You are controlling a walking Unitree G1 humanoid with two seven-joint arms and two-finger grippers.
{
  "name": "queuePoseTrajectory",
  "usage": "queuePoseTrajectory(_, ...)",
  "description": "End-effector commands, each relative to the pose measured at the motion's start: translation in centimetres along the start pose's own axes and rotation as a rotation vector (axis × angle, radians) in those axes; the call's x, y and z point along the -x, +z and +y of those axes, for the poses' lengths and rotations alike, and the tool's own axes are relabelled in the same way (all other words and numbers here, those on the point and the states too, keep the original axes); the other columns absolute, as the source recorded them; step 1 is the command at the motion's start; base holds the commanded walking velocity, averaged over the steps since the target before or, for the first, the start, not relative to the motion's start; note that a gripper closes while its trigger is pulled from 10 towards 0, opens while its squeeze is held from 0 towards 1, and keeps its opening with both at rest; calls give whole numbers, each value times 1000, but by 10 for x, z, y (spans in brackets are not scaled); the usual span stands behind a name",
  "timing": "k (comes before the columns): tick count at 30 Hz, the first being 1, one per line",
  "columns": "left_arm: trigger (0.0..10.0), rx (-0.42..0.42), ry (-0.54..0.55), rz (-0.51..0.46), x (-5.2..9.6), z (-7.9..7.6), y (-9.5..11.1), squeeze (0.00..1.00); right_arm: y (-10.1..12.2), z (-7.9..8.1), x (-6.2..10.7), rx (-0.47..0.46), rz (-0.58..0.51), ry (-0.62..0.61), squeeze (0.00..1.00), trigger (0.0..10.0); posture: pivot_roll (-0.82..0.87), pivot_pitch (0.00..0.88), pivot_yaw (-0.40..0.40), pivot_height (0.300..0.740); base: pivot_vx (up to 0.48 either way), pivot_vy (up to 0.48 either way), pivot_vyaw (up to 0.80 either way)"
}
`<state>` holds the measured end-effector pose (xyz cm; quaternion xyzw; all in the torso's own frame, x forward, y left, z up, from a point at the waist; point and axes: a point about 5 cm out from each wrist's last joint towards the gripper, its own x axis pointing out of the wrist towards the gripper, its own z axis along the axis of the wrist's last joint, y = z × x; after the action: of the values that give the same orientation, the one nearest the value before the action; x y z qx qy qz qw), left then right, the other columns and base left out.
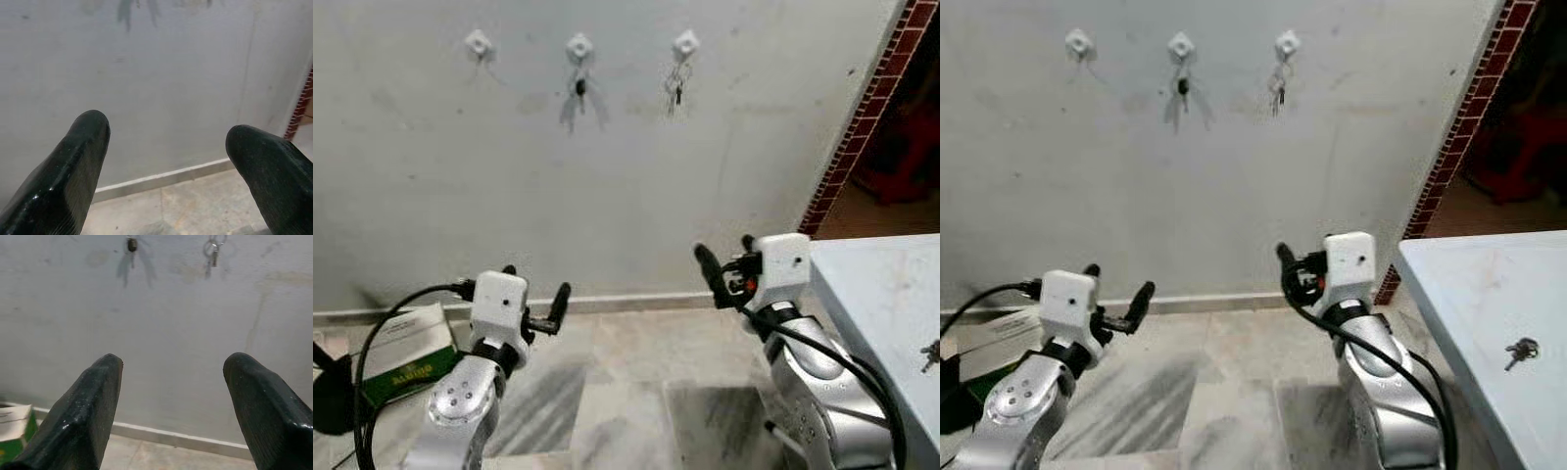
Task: Hang keys on a hook
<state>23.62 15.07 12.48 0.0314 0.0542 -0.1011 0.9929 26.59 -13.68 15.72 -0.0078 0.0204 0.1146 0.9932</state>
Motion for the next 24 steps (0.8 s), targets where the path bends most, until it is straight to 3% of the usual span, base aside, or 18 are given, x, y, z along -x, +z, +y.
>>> queuePoseTrajectory(1,10000,5,-12,-12,-1,-2,2,0,2,-3,-1,6,-5,-10,0,10000,58,0,23,740,0,0,0)
queuePoseTrajectory(6,10000,8,-20,-18,-2,-2,2,0,2,-4,-2,10,1,-12,0,10000,57,0,21,740,0,0,0)
queuePoseTrajectory(24,10000,23,-66,-53,-8,-4,8,0,5,-9,-9,33,5,-31,0,10000,38,9,25,740,0,0,-745)
